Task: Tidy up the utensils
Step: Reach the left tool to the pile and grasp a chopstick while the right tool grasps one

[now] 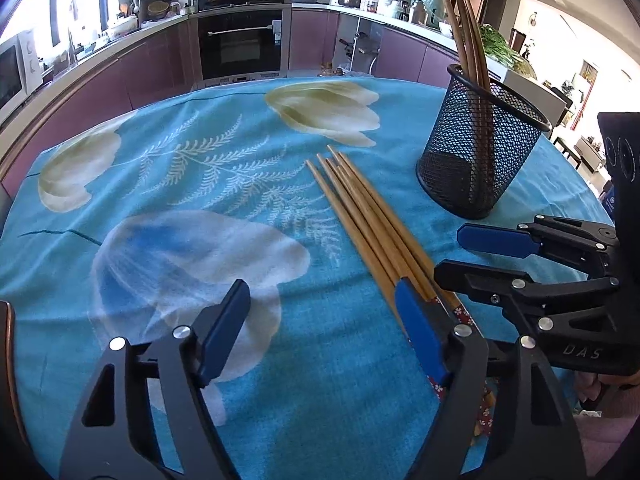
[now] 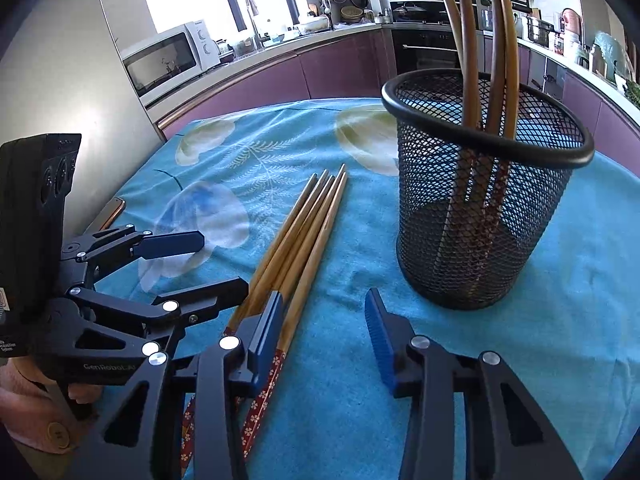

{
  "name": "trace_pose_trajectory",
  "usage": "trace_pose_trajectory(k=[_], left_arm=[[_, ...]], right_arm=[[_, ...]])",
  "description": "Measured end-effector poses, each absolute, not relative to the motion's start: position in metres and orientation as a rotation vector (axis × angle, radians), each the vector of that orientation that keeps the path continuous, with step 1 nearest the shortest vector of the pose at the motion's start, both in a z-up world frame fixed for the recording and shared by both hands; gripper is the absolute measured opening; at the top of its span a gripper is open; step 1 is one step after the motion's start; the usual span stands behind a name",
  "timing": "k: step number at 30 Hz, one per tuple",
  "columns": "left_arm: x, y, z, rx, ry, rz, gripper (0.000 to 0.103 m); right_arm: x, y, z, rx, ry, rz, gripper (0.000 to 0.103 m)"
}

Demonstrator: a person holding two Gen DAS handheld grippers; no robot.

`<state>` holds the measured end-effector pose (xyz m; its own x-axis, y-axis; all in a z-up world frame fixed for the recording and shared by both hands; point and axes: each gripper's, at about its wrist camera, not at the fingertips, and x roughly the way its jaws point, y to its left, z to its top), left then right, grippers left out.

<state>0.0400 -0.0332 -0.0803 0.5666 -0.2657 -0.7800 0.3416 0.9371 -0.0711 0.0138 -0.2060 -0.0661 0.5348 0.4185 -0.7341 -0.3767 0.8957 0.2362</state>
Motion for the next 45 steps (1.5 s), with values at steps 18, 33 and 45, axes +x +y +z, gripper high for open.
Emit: trace_pose_trajectory(k=[18,33,45], left_arm=[[0.055,-0.030,-0.080,0.095,0.935,-0.372,0.061],[0.063,-0.041,-0.084,0.162,0.950,-0.367,0.051],[0.077,-0.031,-0.081,0.131,0.951,-0.356,0.020]], right_arm=[[0.016,-0.200,-0.066,-0.013,0.902,0.426,0.032],[0.017,-0.201,-0.067,-0.015,0.906,0.420,0.032],[0.039,-0.181,-0.067,-0.022,0.907,0.400,0.009]])
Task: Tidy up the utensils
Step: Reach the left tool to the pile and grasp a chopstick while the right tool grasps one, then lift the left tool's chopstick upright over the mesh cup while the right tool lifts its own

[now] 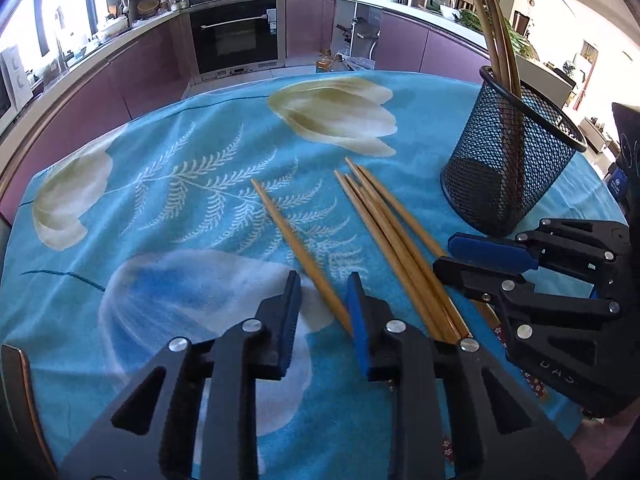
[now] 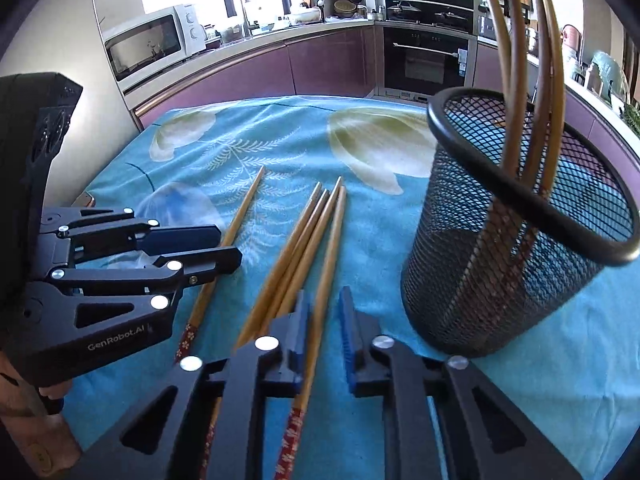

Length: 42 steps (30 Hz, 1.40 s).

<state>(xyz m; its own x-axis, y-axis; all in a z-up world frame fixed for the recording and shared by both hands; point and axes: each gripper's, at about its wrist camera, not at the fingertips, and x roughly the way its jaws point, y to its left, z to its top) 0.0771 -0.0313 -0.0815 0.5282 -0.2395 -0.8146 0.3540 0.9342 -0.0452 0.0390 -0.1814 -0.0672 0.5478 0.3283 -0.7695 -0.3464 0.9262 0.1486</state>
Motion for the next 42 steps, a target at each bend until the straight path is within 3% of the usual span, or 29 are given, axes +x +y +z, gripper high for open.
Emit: trace_pose_trajectory(k=[6,17,33,42], left_arm=[[0.077,-0.024,-0.080,0.063,0.949,-0.340,0.008],[0.053,-0.021,-0.051,-0.002,0.884,-0.422,0.008],[0.011,-0.011,0.048,-0.073,0.638,-0.596,0.008],[0.026,-0.019,0.087,-0.137,0.548,-0.664,0.008]], right_arm=[[0.038,-0.189,-0.067,0.045,0.908,0.409,0.006],[0.012,-0.208,-0.037,0.109,0.823,0.508,0.006],[-0.030,-0.265,0.030,0.253,0.592,0.573,0.006],[-0.030,-0.292,0.068,0.247,0.472,0.537,0.006]])
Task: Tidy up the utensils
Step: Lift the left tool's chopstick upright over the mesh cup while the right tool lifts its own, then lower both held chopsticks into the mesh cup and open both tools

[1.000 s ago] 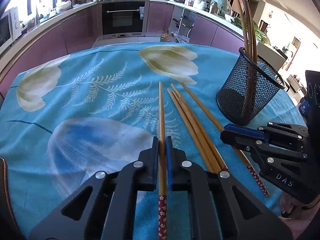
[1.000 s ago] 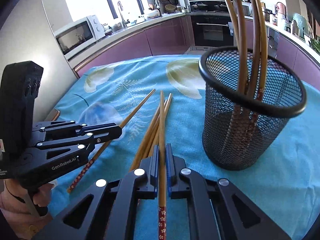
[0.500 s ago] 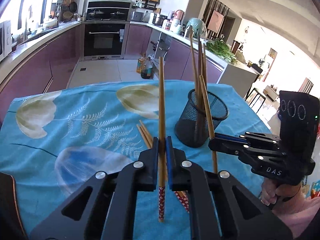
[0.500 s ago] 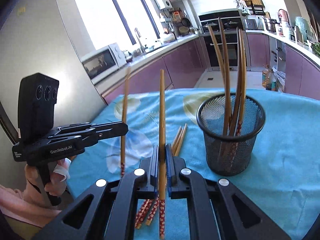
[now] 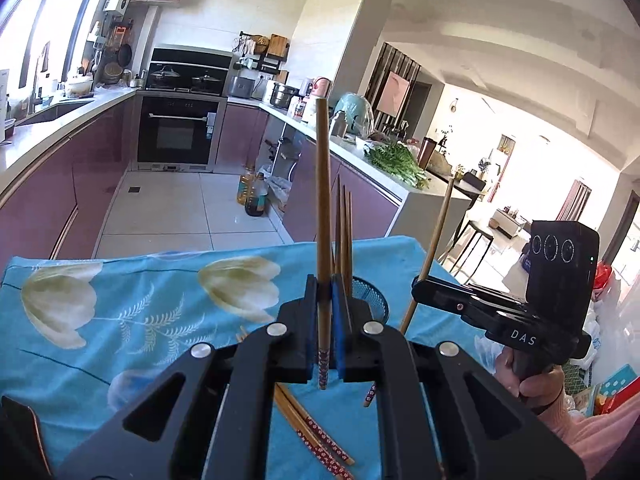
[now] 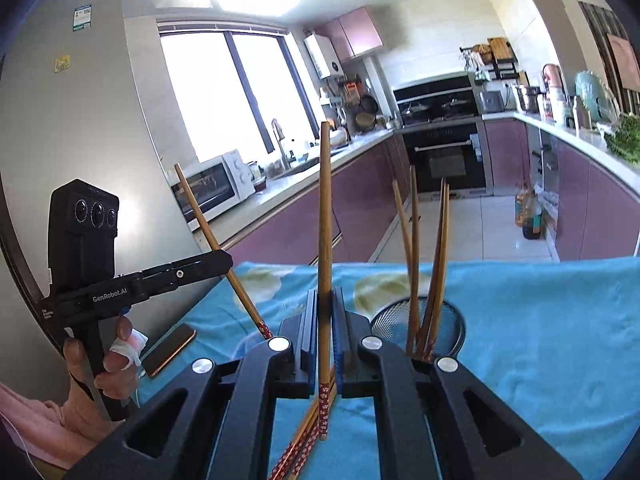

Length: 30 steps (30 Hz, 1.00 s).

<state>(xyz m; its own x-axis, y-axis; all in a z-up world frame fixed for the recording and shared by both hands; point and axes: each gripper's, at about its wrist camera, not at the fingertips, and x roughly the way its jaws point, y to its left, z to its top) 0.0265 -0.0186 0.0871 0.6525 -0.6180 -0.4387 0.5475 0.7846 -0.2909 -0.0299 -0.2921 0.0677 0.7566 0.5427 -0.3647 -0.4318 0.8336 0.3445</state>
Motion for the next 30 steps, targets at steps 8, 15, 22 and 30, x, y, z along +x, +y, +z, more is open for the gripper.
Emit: trace_pose_trajectory(k=[8,15,22,30], left_arm=[[0.047,-0.050,0.116,-0.141,0.474,-0.725,0.008],[0.064,-0.084,0.116,-0.080,0.480,-0.735,0.008],[0.079,-0.108,0.085,0.005,0.573,-0.713,0.008],[0.095,-0.114,0.052,0.064,0.678,-0.732,0.008]], right_arm=[[-0.023,-0.310,0.104,0.206,0.365,0.469,0.006],[-0.003,-0.322,0.111,0.177,0.336,0.397,0.006],[0.021,-0.313,0.083,0.150,0.405,0.370,0.006],[0.034,-0.300,0.049,0.148,0.513,0.364,0.006]])
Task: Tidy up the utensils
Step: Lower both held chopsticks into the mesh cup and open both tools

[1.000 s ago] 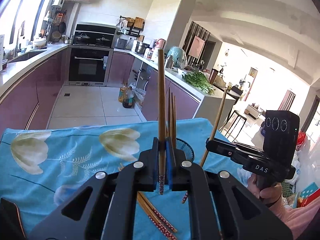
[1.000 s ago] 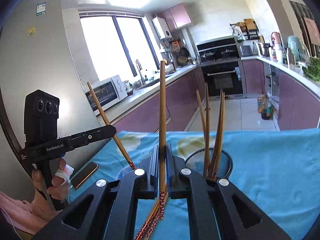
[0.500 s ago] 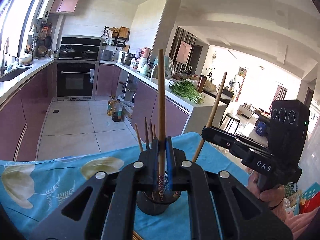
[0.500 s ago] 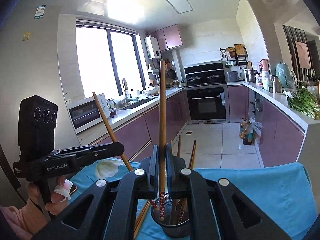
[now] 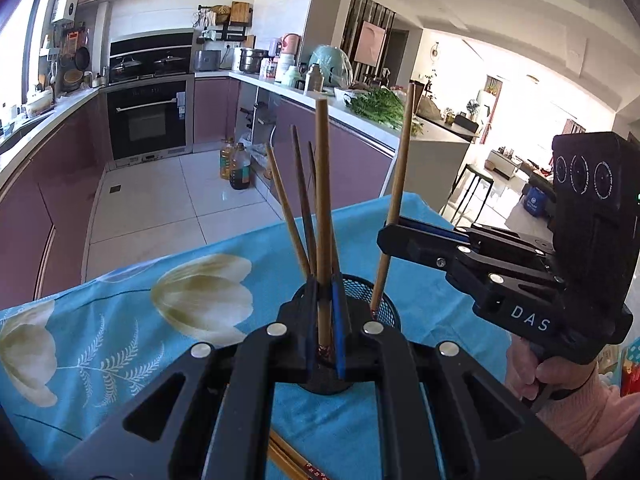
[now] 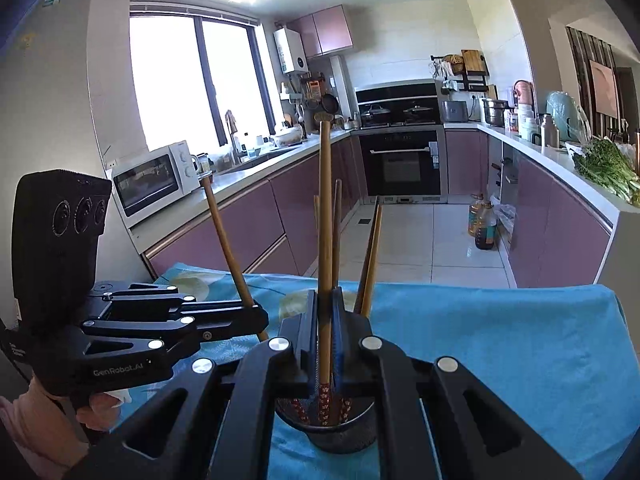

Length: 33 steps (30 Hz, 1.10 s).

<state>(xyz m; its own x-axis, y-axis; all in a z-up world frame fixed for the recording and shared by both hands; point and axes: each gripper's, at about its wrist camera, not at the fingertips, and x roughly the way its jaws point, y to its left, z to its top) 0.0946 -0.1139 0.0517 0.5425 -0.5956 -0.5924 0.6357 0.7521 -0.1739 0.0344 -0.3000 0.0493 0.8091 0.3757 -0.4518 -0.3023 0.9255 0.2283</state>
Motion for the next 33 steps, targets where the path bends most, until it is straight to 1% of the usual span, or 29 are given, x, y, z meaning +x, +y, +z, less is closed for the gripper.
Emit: trace_pose_trajectory(k=[5,15,18,22,23,24,27,28,29,30,32,33], left_arm=[[0.106,-0.117,0.038,0.074,0.737,-0.730,0.008],[0.125,-0.123,0.026,0.060,0.773,-0.706,0.008],[0.126,-0.124,0.022,0.040,0.785,-0.709,0.010],[0.122,-0.120,0.018,0.018,0.782,-0.699,0.012],[0.121,-0.117,0.019,0.009,0.775,-0.696,0.012],[0.119,-0.114,0.019,-0.002,0.769,-0.697,0.012],[0.111,-0.101,0.022,-0.028,0.742,-0.685,0.013],[0.107,-0.095,0.023,-0.034,0.725,-0.677,0.016],[0.102,-0.091,0.025,-0.037,0.712,-0.667,0.020],[0.096,-0.085,0.026,-0.039,0.693,-0.653,0.024],[0.086,-0.073,0.027,-0.039,0.662,-0.621,0.036],[0.080,-0.065,0.027,-0.040,0.651,-0.606,0.039]], right_arm=[[0.043,-0.296,0.039,0.138,0.567,0.357,0.006],[0.060,-0.294,0.025,0.169,0.629,0.330,0.006],[0.061,-0.294,0.022,0.178,0.633,0.327,0.008],[0.059,-0.295,0.021,0.182,0.633,0.324,0.009],[0.058,-0.295,0.021,0.183,0.631,0.324,0.009],[0.057,-0.295,0.022,0.184,0.627,0.327,0.014],[0.049,-0.295,0.025,0.177,0.611,0.333,0.019],[0.044,-0.294,0.026,0.176,0.602,0.344,0.019],[0.038,-0.293,0.028,0.176,0.592,0.355,0.020],[0.033,-0.292,0.030,0.173,0.583,0.367,0.022],[0.020,-0.287,0.036,0.156,0.559,0.404,0.027],[0.013,-0.284,0.038,0.143,0.548,0.422,0.030]])
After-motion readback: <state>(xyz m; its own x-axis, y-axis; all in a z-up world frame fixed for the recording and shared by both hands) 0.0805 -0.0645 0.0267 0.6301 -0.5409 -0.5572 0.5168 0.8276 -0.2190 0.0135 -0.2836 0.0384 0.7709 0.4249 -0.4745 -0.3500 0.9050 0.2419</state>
